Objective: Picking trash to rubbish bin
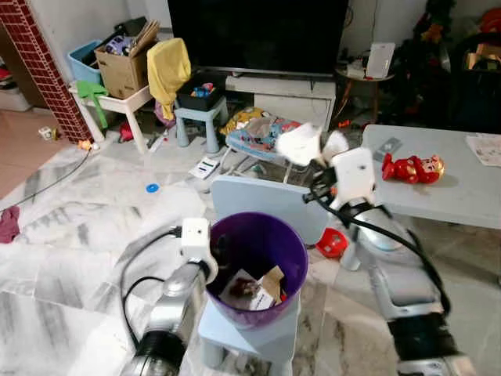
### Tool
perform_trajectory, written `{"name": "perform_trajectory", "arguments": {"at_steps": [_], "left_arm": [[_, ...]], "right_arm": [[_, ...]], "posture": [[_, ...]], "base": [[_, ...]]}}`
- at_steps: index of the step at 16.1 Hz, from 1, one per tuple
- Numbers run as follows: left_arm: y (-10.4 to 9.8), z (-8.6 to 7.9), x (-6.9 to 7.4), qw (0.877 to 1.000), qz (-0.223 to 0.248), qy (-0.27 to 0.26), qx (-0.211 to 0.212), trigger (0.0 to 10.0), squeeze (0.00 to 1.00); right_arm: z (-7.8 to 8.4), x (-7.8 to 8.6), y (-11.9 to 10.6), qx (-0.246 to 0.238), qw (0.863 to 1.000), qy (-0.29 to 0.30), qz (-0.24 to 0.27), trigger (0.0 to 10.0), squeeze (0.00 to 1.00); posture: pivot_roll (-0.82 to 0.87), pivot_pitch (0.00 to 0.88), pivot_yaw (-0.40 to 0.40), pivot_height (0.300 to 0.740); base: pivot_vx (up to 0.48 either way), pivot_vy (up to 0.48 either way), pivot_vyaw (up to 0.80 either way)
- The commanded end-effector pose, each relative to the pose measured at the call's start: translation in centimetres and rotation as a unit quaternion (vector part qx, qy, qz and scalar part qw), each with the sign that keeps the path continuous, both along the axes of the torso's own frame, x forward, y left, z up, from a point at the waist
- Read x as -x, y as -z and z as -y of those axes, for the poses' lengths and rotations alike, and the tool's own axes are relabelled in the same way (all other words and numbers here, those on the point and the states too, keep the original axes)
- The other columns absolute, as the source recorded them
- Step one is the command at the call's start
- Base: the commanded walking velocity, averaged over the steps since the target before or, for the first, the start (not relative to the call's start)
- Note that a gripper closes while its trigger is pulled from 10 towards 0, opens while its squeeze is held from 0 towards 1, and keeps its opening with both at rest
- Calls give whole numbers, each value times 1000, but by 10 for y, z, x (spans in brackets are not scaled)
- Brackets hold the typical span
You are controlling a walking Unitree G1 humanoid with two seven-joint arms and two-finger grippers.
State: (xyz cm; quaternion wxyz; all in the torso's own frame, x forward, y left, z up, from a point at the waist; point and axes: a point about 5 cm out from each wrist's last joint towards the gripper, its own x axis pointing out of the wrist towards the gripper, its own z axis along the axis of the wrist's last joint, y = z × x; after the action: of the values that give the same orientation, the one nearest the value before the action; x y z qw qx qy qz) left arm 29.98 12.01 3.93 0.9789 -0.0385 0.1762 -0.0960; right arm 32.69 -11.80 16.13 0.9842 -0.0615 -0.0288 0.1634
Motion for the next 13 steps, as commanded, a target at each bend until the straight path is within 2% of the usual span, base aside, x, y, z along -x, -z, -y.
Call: {"name": "perform_trajectory", "arguments": {"at_steps": [1, 4, 5, 6, 8, 10, 13], "left_arm": [[-14, -2, 2, 999, 37, 13, -22, 10000, 1000], [-21, -11, 25, 996, 63, 26, -56, 10000, 1000], [-29, -19, 46, 993, 80, 38, -84, 10000, 1000], [-30, -21, 50, 992, 80, 39, -94, 10000, 1000], [-32, -23, 53, 993, 71, 41, -88, 10000, 1000], [-39, -16, 52, 992, 68, 59, -88, 10000, 1000], [-41, -9, 60, 989, 43, 110, -90, 10000, 1000]], "right_arm": [[-9, -4, 4, -7, 1000, -16, -12, 10000, 0], [-30, -11, 31, -2, 997, -53, -63, 10000, 0], [-49, -12, 59, 29, 990, -87, -110, 10000, 0], [-53, -11, 68, 37, 987, -92, -128, 10000, 0], [-59, -3, 97, 74, 972, -112, -193, 10000, 0], [-59, 9, 120, 113, 959, -126, -227, 10000, 0], [-56, 13, 131, 117, 958, -117, -236, 10000, 0]], "posture": [[20, 0, -20, 740], [90, 0, -32, 740], [115, 0, -36, 740], [140, 0, -41, 740], [149, 0, -43, 740], [159, 0, -38, 740], [151, 0, -24, 740]], "base": [[0, 0, 0], [0, 0, 0], [0, 0, 0], [0, 0, 0], [0, 0, 0], [0, 0, 0], [0, 0, 0]]}}
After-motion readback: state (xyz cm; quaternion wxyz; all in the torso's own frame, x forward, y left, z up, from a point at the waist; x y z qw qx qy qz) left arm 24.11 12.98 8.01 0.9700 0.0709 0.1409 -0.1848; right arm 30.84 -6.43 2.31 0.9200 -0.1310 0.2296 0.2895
